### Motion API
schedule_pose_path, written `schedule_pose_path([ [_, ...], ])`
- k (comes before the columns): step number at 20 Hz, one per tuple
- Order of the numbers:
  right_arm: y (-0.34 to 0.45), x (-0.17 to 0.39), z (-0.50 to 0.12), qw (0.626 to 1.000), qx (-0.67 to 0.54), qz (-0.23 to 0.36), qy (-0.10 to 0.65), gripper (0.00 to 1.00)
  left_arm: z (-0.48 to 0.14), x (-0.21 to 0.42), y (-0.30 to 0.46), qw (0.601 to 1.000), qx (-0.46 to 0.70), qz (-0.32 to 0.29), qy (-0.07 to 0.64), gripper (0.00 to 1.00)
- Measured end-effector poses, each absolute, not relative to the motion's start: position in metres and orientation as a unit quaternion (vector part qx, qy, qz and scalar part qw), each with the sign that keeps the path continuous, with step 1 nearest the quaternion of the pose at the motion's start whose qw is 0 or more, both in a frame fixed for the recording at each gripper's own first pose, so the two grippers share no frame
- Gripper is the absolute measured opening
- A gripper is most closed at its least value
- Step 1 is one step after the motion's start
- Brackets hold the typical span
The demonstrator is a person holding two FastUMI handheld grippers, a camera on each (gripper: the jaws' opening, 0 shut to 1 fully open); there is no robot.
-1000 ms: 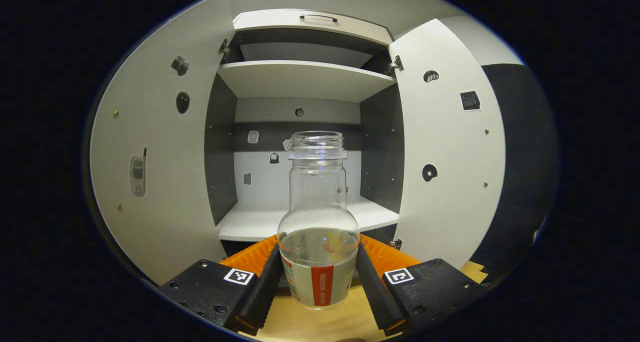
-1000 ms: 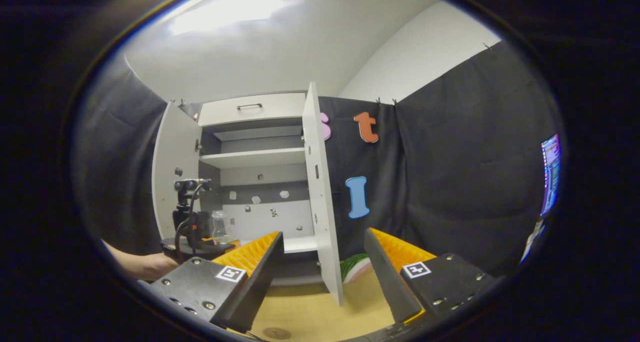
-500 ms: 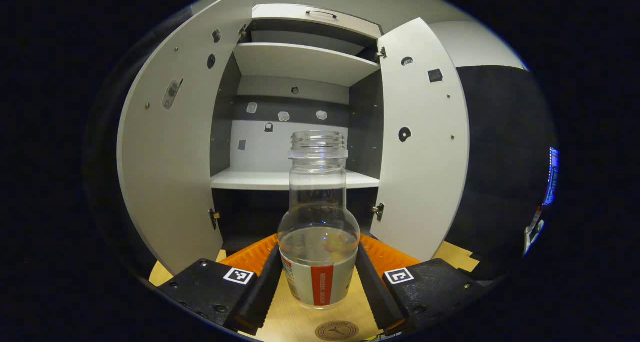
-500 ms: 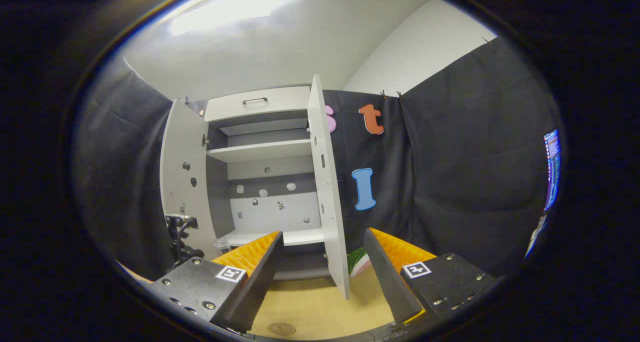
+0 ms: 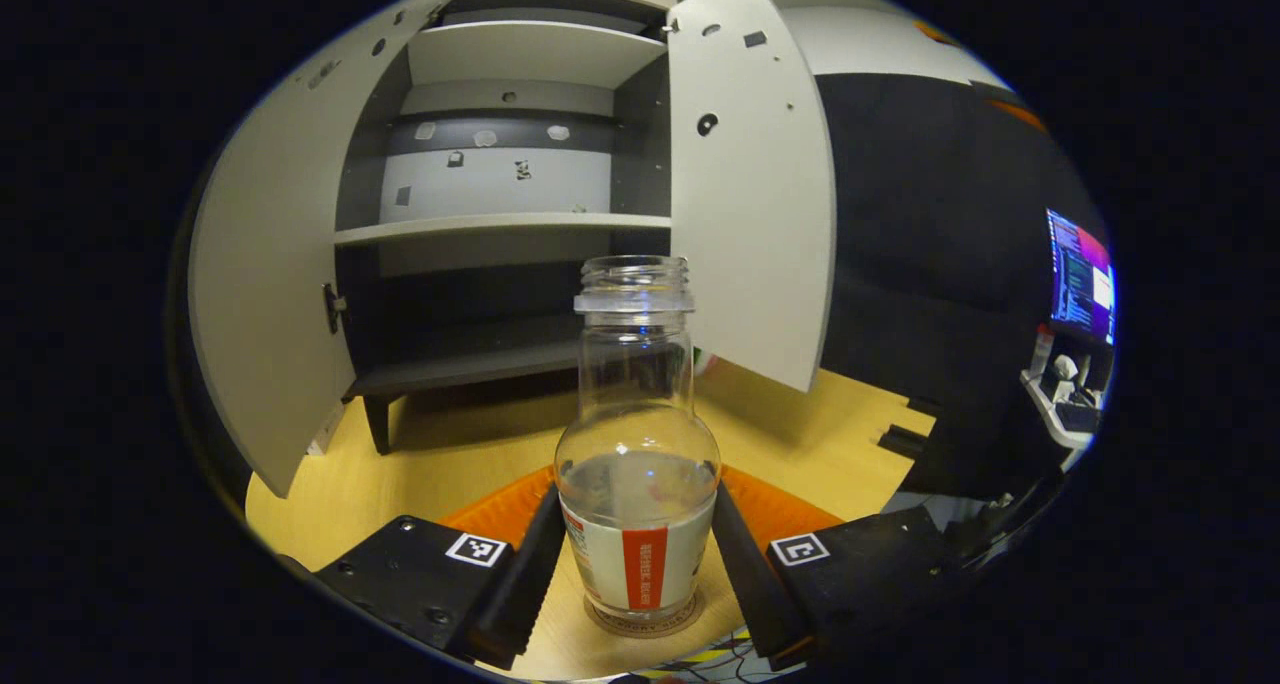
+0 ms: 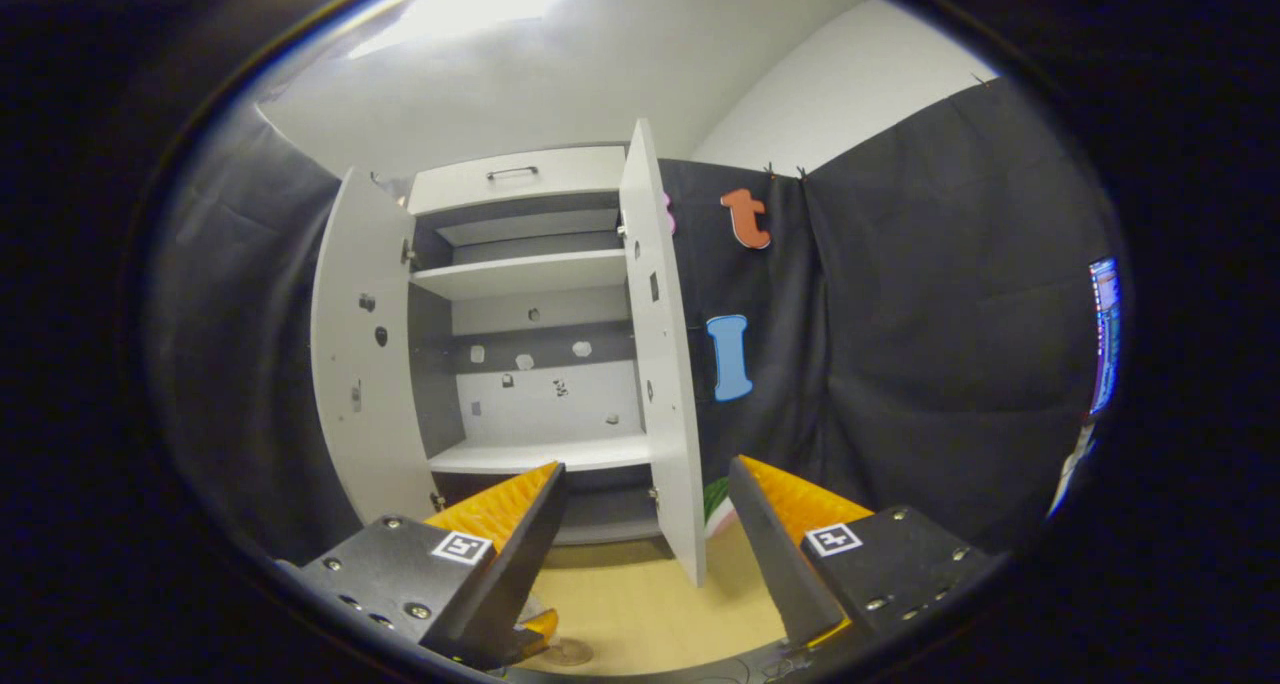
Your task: Grasp the bottle in the cabinet with the left hand and place it on the coaster, then close the right door with the right hand and the left door with the left hand.
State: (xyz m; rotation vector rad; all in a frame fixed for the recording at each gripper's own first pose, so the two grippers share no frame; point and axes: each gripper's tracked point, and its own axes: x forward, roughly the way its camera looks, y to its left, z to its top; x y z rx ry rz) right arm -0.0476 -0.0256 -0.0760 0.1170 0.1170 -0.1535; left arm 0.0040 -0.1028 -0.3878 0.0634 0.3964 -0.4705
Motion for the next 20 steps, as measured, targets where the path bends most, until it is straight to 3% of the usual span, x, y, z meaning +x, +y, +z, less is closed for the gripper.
schedule_pose_path([
  [13, -0.008, -0.031, -0.120, 0.987, 0.085, -0.073, 0.114, 0.98, -0.438, -0.006, -0.112, 0.940, 0.079, -0.302, 0.139, 0.82],
  [20, -0.002, -0.029, -0.119, 0.991, 0.064, -0.047, 0.111, 0.98, -0.428, -0.003, -0.092, 0.942, 0.063, -0.280, 0.172, 0.91],
])
